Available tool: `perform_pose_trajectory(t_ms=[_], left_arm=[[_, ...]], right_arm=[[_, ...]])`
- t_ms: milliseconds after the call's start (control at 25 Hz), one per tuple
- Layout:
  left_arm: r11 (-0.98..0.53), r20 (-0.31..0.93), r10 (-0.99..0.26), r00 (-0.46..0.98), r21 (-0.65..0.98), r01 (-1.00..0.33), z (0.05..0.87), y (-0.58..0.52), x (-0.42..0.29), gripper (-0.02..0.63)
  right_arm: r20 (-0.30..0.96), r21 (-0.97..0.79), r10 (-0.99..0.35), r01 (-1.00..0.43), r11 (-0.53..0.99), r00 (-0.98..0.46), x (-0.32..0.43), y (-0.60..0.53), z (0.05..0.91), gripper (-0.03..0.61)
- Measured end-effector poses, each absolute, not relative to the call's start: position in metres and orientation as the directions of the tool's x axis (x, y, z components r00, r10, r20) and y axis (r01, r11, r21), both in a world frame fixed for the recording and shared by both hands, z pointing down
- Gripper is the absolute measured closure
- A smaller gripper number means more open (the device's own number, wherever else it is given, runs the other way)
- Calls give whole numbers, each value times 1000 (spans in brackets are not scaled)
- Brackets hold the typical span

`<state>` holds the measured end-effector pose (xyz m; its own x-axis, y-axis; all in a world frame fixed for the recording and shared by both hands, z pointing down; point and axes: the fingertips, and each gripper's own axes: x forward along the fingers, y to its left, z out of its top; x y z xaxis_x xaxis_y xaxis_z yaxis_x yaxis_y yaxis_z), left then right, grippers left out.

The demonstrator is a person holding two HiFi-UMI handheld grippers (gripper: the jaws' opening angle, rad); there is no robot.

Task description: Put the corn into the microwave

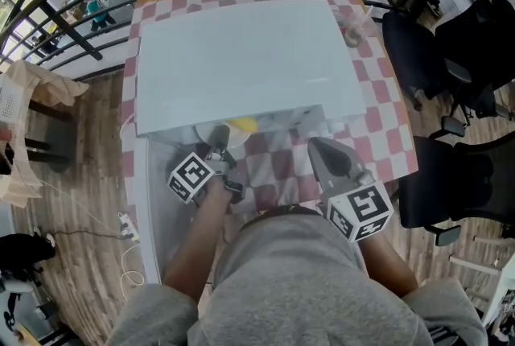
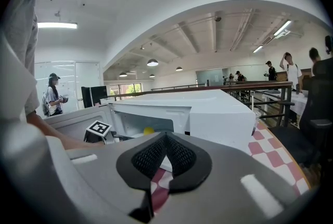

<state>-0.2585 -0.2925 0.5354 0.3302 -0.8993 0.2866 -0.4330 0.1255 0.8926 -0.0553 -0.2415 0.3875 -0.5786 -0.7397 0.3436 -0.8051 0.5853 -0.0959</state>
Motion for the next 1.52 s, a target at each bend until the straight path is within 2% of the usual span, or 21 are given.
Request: perform_pose_trajectory(t_ms=[320,480,960,1120,1200,1360,1520], left_arm=[[22,267,-876,402,853,-521,521,-293,-246,366],[5,292,-862,413,822,-569,520,-292,-244,342],[111,466,-769,438,772,-626,536,-281,-243,342],[132,554,-708,437,712,-689,543,-278,-241,354],[93,565,-700,437,679,-728,542,-280,-240,349],[-17,508,-708,490,682,-731,535,-283,-228,233],[-113,503,-691,520,636,-764,536,-277,-221,195]], right_arm=[[348,-91,-747,-813,575,-567,-50,-240,389,580],[349,-89,-749,-815,572,-564,-51,-239,389,580],[356,-76,-754,-821,566,-553,-53,-240,391,580],[357,-70,-754,-821,566,-551,-55,-241,391,580],[358,-65,-755,-821,567,-550,-56,-241,392,580],[355,-61,-758,-823,565,-547,-56,-242,391,580],[346,-63,-760,-822,566,-550,-56,-244,389,580]])
